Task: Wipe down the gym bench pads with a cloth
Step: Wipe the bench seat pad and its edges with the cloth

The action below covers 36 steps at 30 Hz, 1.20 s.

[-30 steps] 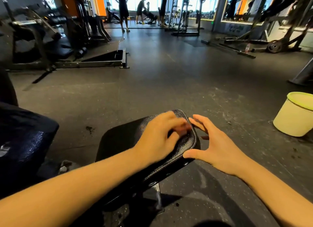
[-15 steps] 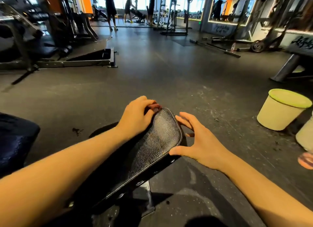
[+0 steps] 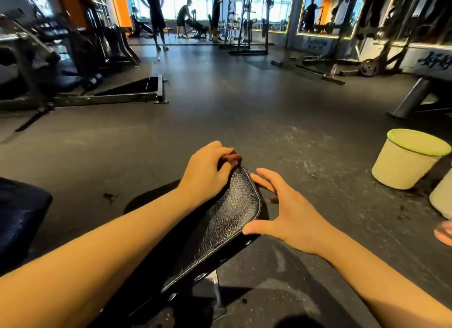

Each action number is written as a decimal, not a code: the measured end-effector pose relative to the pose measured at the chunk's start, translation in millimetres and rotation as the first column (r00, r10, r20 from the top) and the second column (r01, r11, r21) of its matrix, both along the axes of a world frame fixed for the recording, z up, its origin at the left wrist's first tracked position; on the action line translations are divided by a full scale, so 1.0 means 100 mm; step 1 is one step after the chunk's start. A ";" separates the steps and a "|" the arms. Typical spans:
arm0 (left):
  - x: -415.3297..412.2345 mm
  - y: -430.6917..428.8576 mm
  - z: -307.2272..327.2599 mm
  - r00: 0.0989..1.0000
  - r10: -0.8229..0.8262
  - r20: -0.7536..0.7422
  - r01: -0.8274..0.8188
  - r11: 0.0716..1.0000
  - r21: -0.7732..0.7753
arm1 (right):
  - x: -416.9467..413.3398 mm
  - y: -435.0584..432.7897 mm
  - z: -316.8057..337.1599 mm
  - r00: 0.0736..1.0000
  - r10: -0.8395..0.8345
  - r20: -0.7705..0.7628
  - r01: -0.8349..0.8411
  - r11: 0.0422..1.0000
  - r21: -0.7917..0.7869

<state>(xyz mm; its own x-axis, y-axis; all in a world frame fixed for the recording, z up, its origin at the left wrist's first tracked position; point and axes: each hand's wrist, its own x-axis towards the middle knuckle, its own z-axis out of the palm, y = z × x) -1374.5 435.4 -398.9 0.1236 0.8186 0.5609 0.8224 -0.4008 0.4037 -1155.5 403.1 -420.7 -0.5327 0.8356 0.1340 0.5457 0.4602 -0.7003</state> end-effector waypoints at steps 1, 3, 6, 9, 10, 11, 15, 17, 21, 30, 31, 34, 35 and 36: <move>0.01 -0.18 -0.03 0.998 -0.057 0.027 0.057 0.998 -0.005 | 0.00 0.00 0.00 1.000 0.000 0.006 0.000 1.000 0.003; -0.01 -0.62 -0.08 0.973 -0.227 0.047 0.228 0.974 -0.004 | 0.00 0.00 0.00 1.000 -0.003 0.016 0.003 1.000 0.008; -0.07 -0.75 -0.08 0.941 -0.337 -0.024 0.336 0.942 -0.011 | -0.01 0.02 -0.01 1.000 -0.014 0.023 0.014 1.000 0.010; -0.03 -0.23 -0.02 0.985 -0.139 -0.098 0.141 0.990 0.009 | -0.02 0.01 0.00 1.000 -0.014 0.009 0.014 1.000 -0.005; -0.04 -0.05 0.02 0.995 -0.055 -0.085 0.055 0.998 -0.009 | -0.02 -0.01 0.01 1.000 -0.015 0.001 0.015 1.000 -0.015; -0.05 0.09 0.05 0.997 0.005 -0.075 -0.007 1.000 -0.022 | -0.01 -0.02 0.00 1.000 -0.015 -0.009 0.014 1.000 -0.021; 0.03 -0.24 0.02 0.995 -0.092 -0.029 0.091 0.996 -0.025 | -0.01 -0.04 -0.01 1.000 -0.012 -0.012 0.012 1.000 -0.016; 0.01 -0.71 -0.05 0.963 -0.270 -0.014 0.269 0.962 -0.038 | -0.01 -0.02 -0.02 1.000 -0.013 -0.003 0.013 1.000 0.000; -0.10 -0.63 -0.07 0.975 -0.215 -0.055 0.215 0.977 -0.013 | -0.01 0.01 -0.02 1.000 -0.021 0.000 0.021 1.000 0.003; 0.06 -0.82 -0.11 0.971 -0.237 0.044 0.238 0.971 -0.025 | -0.02 -0.07 0.09 0.988 -0.104 0.111 0.094 0.991 0.099; 0.02 -1.01 -0.15 0.956 -0.289 0.050 0.291 0.956 -0.044 | -0.02 -0.06 0.10 0.984 -0.120 0.129 0.103 0.985 0.137; -0.18 -0.93 -0.20 0.962 -0.273 -0.028 0.271 0.962 -0.041 | -0.02 -0.09 0.12 0.973 -0.160 0.164 0.132 0.977 0.170; -0.24 -0.75 -0.19 0.980 -0.196 -0.040 0.196 0.981 -0.016 | -0.01 -0.10 0.12 0.968 -0.177 0.177 0.148 0.975 0.165; -0.31 -0.54 -0.17 0.996 -0.082 -0.033 0.082 0.997 -0.004 | -0.01 -0.12 0.12 0.963 -0.190 0.191 0.160 0.974 0.162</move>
<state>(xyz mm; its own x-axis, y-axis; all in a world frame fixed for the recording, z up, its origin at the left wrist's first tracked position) -1405.3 381.6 -416.2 0.2085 0.8067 0.5529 0.7999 -0.4660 0.3782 -1156.3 391.4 -408.3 -0.4083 0.8981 0.1634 0.7512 0.4323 -0.4989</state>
